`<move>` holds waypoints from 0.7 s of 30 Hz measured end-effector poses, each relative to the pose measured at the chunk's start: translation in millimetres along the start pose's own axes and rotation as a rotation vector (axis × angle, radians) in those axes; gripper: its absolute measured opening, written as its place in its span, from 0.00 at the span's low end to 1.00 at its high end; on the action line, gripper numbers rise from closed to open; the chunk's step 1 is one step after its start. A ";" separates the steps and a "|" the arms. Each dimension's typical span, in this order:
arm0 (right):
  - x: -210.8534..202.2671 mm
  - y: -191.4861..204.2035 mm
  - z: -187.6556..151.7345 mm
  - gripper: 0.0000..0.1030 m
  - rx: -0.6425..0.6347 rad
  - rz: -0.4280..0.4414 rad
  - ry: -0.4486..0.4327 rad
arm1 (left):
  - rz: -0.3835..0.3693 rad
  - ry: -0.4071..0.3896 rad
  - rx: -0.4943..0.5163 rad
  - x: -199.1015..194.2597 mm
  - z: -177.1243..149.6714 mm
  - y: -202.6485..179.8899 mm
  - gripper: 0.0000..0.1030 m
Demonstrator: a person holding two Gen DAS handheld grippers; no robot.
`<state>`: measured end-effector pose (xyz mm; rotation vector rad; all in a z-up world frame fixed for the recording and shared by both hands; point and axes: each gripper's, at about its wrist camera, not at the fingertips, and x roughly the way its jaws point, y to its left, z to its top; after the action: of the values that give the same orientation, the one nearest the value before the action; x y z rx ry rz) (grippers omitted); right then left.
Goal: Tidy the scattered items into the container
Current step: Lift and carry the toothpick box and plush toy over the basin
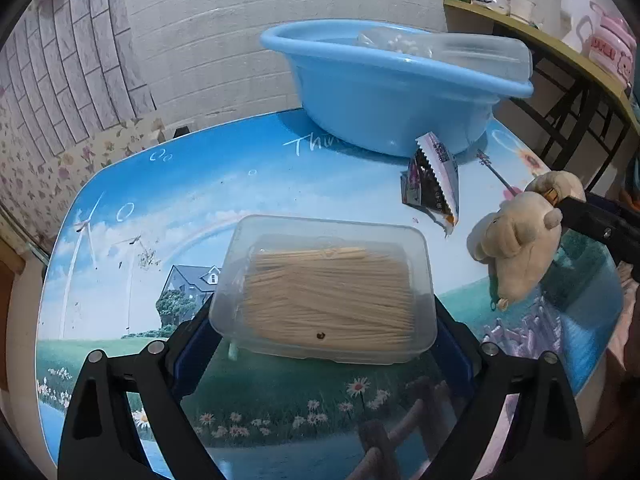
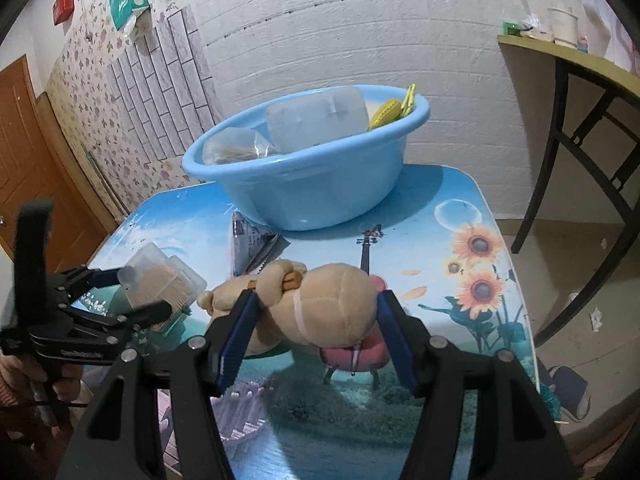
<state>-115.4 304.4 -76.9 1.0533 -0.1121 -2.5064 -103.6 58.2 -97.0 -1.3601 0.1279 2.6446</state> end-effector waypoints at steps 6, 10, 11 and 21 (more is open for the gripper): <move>-3.1 -1.6 -1.4 0.56 0.022 0.009 0.018 | 0.000 -0.008 -0.008 -2.9 1.5 -1.5 0.90; -7.6 0.1 -5.3 0.56 0.039 0.017 0.050 | -0.003 0.001 -0.004 -9.3 -1.0 -7.1 0.90; -9.2 0.8 -6.1 0.56 0.042 0.015 0.060 | -0.001 0.000 0.000 -11.8 -1.9 -8.2 0.90; -30.1 5.9 6.6 0.56 0.008 0.017 0.133 | -0.032 -0.054 -0.035 -56.8 11.8 -7.0 0.90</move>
<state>-99.1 310.7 -50.9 1.2134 -0.0919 -2.4151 -79.3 60.7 -43.9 -1.2888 0.0530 2.6667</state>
